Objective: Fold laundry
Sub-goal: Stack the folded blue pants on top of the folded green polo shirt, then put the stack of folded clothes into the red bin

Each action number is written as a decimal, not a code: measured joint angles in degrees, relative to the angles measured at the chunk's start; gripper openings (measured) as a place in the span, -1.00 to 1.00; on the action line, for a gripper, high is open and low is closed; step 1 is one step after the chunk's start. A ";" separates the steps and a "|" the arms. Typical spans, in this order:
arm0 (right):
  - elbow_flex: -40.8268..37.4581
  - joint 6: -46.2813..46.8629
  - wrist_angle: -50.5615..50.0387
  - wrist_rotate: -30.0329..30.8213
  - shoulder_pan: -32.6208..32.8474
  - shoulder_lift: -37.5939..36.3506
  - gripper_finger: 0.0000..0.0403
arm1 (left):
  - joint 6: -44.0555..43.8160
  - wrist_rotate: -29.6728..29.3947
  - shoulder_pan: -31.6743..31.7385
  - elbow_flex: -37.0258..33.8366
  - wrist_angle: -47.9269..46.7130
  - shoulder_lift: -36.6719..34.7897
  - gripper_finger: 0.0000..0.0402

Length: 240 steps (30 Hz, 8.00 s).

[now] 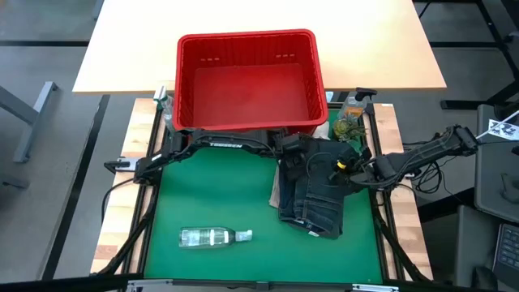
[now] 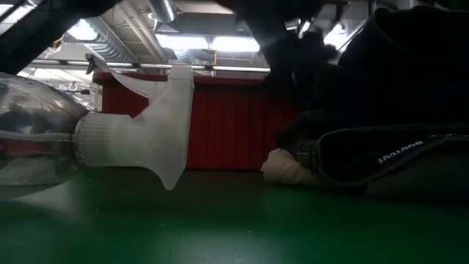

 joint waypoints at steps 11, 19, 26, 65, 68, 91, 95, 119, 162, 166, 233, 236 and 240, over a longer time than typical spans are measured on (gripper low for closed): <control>9.31 -6.73 2.73 -3.22 7.10 0.09 -0.21 | 0.00 3.71 -5.77 0.26 -0.41 -4.09 -0.37; 9.16 -5.79 14.79 -3.78 22.86 4.33 -0.21 | -0.09 7.82 -12.61 0.22 0.22 -3.71 -0.37; 9.16 -2.11 17.35 -1.68 28.70 16.71 -0.21 | -0.17 3.44 -16.63 -1.24 2.31 -1.47 -0.37; 9.00 9.45 5.87 -9.57 31.95 6.56 -0.21 | -0.43 15.12 -12.62 -10.77 -15.66 -11.66 -0.37; 9.00 13.23 4.15 -9.57 35.23 6.34 -0.21 | 1.53 20.26 -11.73 -12.87 -20.31 -12.48 -0.37; 9.11 53.75 -17.24 -10.60 47.90 0.37 -0.21 | -19.49 19.55 -7.97 -65.09 41.89 -35.42 -0.37; 9.11 53.75 -16.80 -11.12 46.77 0.52 -0.21 | -19.59 13.64 -8.00 -64.96 42.91 -35.48 -0.37; 9.11 62.25 -13.03 -16.67 40.81 6.97 0.32 | -27.28 3.51 -8.14 -64.96 45.17 -35.46 -0.37; -19.13 70.34 26.06 -7.43 35.36 9.73 0.27 | -43.74 5.12 -6.65 -64.92 57.13 -21.01 -0.37; -19.08 70.12 27.40 -7.65 33.39 10.97 0.27 | -44.20 5.11 -6.47 -64.89 60.11 -19.30 -0.37; -14.31 55.53 45.60 10.99 28.10 23.65 -0.85 | -41.70 9.86 -7.61 -63.91 68.91 -18.19 -0.99; -12.47 50.62 45.44 10.91 26.38 23.63 -0.86 | -41.31 10.07 -8.08 -63.14 68.60 -18.57 -1.00; -9.82 42.45 45.35 9.14 24.18 23.56 -0.86 | -38.94 10.07 -8.68 -62.72 68.41 -19.57 -1.00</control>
